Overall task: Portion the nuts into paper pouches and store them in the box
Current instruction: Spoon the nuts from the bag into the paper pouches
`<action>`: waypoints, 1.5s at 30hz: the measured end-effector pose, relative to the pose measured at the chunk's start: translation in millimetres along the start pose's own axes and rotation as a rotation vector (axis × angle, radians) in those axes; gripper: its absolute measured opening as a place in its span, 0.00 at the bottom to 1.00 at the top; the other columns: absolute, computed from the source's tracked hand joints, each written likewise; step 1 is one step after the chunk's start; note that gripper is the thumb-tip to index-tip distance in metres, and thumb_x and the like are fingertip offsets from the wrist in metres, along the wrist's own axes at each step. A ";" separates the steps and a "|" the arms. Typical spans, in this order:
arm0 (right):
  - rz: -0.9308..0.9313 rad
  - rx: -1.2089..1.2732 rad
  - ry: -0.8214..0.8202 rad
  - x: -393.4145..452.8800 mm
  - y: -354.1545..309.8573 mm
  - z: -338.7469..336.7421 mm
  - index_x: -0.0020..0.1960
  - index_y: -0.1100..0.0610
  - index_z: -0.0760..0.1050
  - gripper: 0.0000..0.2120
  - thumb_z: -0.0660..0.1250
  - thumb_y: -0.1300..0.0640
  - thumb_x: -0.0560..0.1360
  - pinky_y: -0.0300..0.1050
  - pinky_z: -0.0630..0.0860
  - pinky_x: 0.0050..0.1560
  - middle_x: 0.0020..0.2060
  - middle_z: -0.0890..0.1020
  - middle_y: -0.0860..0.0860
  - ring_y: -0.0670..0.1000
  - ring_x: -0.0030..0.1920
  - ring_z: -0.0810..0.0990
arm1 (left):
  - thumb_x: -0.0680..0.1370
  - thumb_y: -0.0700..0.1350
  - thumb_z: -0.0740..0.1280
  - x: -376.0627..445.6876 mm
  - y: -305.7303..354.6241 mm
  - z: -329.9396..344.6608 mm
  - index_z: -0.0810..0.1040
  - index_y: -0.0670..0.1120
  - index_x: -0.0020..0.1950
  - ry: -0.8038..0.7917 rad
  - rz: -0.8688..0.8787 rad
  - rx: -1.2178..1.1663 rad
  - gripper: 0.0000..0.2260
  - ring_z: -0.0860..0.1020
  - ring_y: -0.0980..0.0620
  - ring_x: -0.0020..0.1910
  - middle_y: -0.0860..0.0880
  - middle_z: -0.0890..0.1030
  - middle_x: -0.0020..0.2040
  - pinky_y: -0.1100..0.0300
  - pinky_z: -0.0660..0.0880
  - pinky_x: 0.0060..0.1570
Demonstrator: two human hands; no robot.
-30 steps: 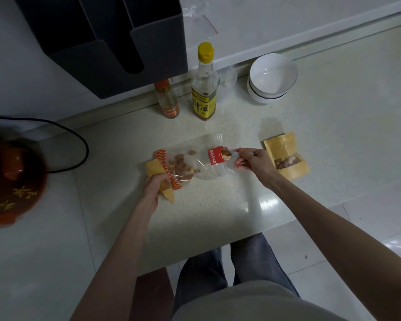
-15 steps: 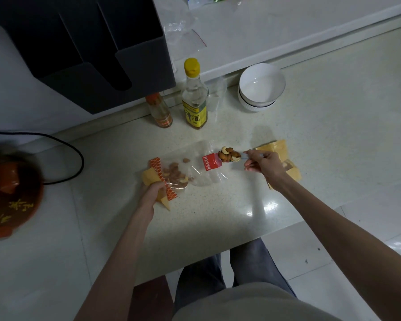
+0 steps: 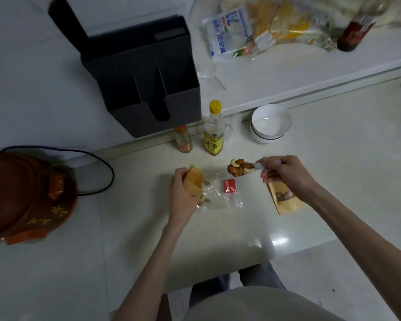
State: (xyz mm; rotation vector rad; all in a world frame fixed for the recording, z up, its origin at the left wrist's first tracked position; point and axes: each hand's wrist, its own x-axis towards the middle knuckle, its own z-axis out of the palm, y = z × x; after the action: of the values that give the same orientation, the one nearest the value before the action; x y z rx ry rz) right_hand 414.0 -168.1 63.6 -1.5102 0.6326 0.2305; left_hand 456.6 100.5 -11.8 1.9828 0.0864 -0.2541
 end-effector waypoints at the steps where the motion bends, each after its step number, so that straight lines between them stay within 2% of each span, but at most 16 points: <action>1: -0.021 -0.015 -0.025 -5.7 -12.7 1.3 0.47 0.63 0.82 0.10 0.64 0.60 0.78 0.40 0.81 0.36 0.30 0.81 0.57 0.51 0.30 0.80 | 0.63 0.36 0.76 -0.1 6.7 0.4 0.71 0.62 0.53 -0.009 0.038 0.017 0.29 0.78 0.46 0.50 0.50 0.75 0.54 0.65 0.77 0.26; 4: -0.080 -0.052 -0.085 -22.3 -48.2 5.9 0.46 0.62 0.83 0.10 0.64 0.59 0.78 0.38 0.79 0.33 0.30 0.81 0.57 0.50 0.29 0.79 | 0.62 0.36 0.76 -1.4 23.9 3.5 0.71 0.62 0.56 -0.057 0.068 0.038 0.31 0.78 0.39 0.52 0.56 0.72 0.54 0.51 0.79 0.24; 6: -0.124 -0.089 -0.112 -32.6 -67.5 10.5 0.46 0.62 0.83 0.11 0.64 0.59 0.78 0.37 0.77 0.31 0.30 0.81 0.57 0.50 0.29 0.79 | 0.62 0.39 0.79 -5.7 37.3 2.1 0.69 0.64 0.57 -0.053 0.085 0.089 0.33 0.78 0.43 0.53 0.61 0.71 0.52 0.47 0.81 0.29; 10: -0.176 -0.146 -0.156 -51.8 -95.3 21.6 0.45 0.62 0.83 0.11 0.64 0.59 0.78 0.37 0.76 0.30 0.30 0.81 0.58 0.51 0.29 0.79 | 0.61 0.42 0.81 -17.1 65.0 -5.7 0.66 0.63 0.57 0.025 0.193 0.217 0.34 0.74 0.54 0.53 0.59 0.73 0.51 0.49 0.80 0.47; 12: -0.195 -0.166 -0.166 -60.0 -103.2 26.4 0.46 0.63 0.83 0.11 0.64 0.59 0.78 0.37 0.76 0.30 0.29 0.81 0.57 0.50 0.28 0.78 | 0.62 0.41 0.80 -20.9 74.6 -9.2 0.66 0.62 0.58 0.033 0.217 0.211 0.34 0.71 0.55 0.53 0.55 0.75 0.54 0.52 0.77 0.50; 17: -0.222 -0.222 -0.152 -76.0 -112.6 34.6 0.47 0.65 0.82 0.11 0.61 0.62 0.78 0.37 0.75 0.30 0.29 0.81 0.57 0.51 0.28 0.78 | 0.65 0.39 0.78 -30.4 90.2 -18.6 0.69 0.54 0.60 0.048 0.292 0.174 0.29 0.73 0.49 0.56 0.50 0.77 0.57 0.53 0.74 0.49; 21: -0.232 -0.255 -0.138 -85.4 -116.4 40.0 0.48 0.67 0.82 0.12 0.61 0.62 0.79 0.37 0.75 0.29 0.29 0.81 0.58 0.51 0.28 0.78 | 0.66 0.40 0.78 -36.9 98.2 -24.3 0.69 0.52 0.61 0.021 0.307 0.183 0.29 0.72 0.47 0.60 0.49 0.76 0.60 0.47 0.76 0.54; 28: -0.221 -0.289 -0.118 -97.4 -123.3 46.2 0.48 0.68 0.81 0.11 0.62 0.62 0.78 0.37 0.76 0.29 0.29 0.81 0.58 0.51 0.27 0.78 | 0.65 0.44 0.80 -44.6 103.5 -30.9 0.67 0.53 0.64 -0.017 0.353 0.238 0.33 0.65 0.56 0.58 0.51 0.74 0.62 0.45 0.74 0.59; 34: -0.228 -0.368 -0.108 -109.3 -137.0 53.5 0.46 0.66 0.82 0.11 0.63 0.61 0.78 0.36 0.75 0.27 0.29 0.81 0.58 0.51 0.26 0.78 | 0.65 0.45 0.80 -47.8 109.2 -31.6 0.66 0.51 0.67 -0.010 0.400 0.229 0.35 0.62 0.58 0.59 0.49 0.73 0.63 0.45 0.73 0.60; 39: -0.293 -0.577 -0.045 -119.6 -155.2 70.8 0.40 0.63 0.82 0.11 0.64 0.62 0.77 0.35 0.72 0.25 0.26 0.82 0.56 0.48 0.23 0.77 | 0.66 0.45 0.80 -47.9 112.2 -34.0 0.67 0.49 0.67 -0.003 0.420 0.227 0.34 0.62 0.57 0.60 0.48 0.73 0.64 0.45 0.73 0.61; 43: -0.491 -0.882 0.016 -128.1 -168.2 88.4 0.31 0.62 0.80 0.16 0.63 0.62 0.76 0.33 0.74 0.26 0.22 0.81 0.51 0.45 0.20 0.76 | 0.65 0.46 0.80 -49.3 113.4 -36.7 0.66 0.49 0.67 0.020 0.430 0.197 0.35 0.67 0.52 0.62 0.49 0.73 0.64 0.45 0.73 0.61; 45: -0.585 -0.953 0.031 -130.5 -172.4 97.4 0.30 0.61 0.79 0.17 0.63 0.62 0.76 0.30 0.72 0.25 0.20 0.79 0.49 0.44 0.20 0.76 | 0.65 0.47 0.80 -49.9 112.9 -38.9 0.64 0.51 0.68 0.027 0.412 0.167 0.37 0.66 0.55 0.61 0.50 0.73 0.65 0.46 0.74 0.61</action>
State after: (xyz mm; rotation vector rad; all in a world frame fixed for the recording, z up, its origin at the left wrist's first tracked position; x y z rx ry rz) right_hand 419.8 -55.6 272.2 -2.5426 0.0414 0.0431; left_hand 433.2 91.8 115.2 2.1168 -0.3334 0.0343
